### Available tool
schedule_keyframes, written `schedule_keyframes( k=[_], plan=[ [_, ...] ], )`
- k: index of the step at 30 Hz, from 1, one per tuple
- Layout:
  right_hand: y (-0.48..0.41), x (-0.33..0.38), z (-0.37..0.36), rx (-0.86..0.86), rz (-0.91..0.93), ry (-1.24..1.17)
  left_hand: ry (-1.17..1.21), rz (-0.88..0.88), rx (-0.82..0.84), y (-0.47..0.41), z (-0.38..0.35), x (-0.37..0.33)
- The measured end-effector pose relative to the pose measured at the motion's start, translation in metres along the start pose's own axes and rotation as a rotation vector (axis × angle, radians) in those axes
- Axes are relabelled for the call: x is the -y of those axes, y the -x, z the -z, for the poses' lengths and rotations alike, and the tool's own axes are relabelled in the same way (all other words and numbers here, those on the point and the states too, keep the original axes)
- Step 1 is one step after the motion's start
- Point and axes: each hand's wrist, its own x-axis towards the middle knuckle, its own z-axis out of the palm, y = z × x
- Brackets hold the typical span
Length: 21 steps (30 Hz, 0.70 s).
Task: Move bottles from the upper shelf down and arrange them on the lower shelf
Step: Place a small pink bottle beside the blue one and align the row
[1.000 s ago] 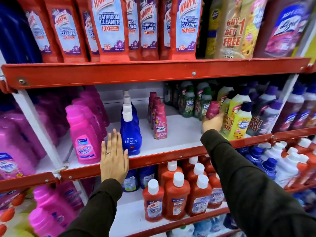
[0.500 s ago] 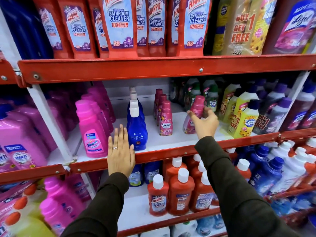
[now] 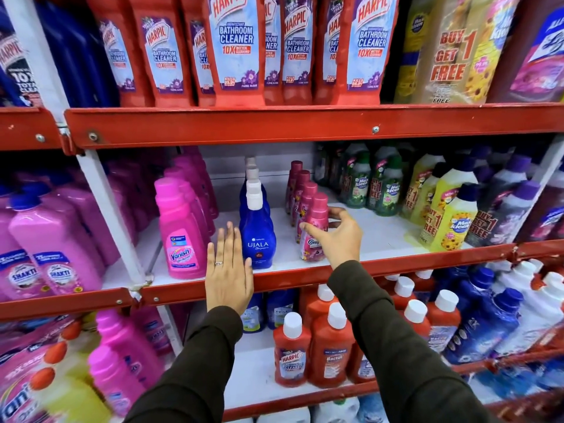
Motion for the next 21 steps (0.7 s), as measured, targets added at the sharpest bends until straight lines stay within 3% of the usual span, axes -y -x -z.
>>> schedule_keyframes(
  k=[17, 21],
  plan=[
    [0.003, 0.003, -0.004, 0.023, 0.028, 0.122, 0.009, -0.003, 0.026, 0.002, 0.000, 0.000],
    [0.009, 0.000, -0.002, 0.070, 0.024, 0.094, 0.127, 0.048, 0.035, 0.004, 0.009, -0.005]
  ],
)
